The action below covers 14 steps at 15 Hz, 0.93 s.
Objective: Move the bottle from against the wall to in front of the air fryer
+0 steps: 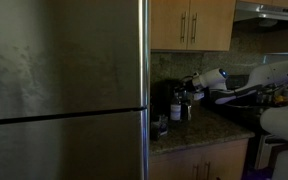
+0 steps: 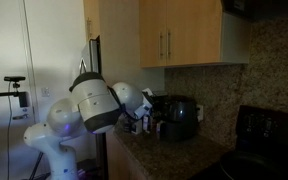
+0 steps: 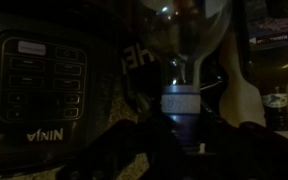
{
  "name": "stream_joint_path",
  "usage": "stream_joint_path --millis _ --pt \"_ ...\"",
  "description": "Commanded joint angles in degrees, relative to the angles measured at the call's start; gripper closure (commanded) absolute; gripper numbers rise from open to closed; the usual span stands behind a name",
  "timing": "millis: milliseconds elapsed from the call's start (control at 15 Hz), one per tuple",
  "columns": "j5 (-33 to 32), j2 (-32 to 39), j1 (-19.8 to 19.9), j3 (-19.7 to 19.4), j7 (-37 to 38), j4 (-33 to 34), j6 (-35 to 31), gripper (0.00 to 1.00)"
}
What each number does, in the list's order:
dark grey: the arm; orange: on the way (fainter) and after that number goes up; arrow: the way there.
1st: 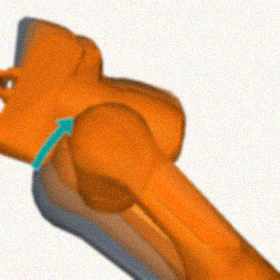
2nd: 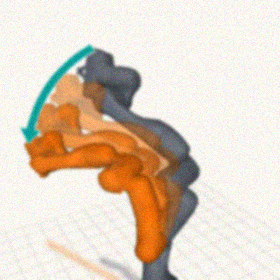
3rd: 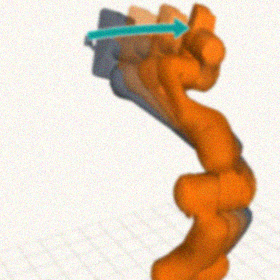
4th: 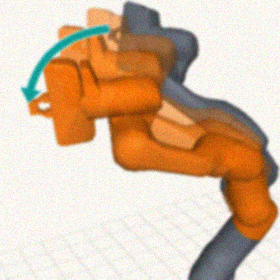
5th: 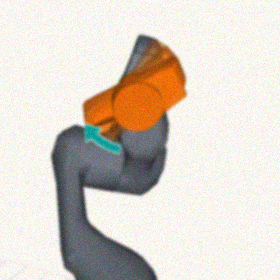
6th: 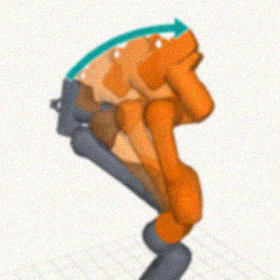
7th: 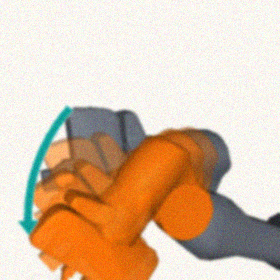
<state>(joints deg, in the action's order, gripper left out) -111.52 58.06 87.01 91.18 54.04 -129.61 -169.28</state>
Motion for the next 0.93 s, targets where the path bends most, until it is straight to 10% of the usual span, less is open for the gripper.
stream_joint_path --millis 0,200,267,867 --pt "0.62 0.0 -0.31 -0.41 -1.03 0.0 -0.54 0.78" --pt "0.68 0.0 -0.5 -0.65 -1.48 0.05 -0.86 0.78" --pt "0.68 0.0 -0.5 -0.67 -1.48 0.07 -0.91 0.94" --pt "-7.86 3.24 -3.08 -1.68 -2.77 2.4 -3.99 0.94"
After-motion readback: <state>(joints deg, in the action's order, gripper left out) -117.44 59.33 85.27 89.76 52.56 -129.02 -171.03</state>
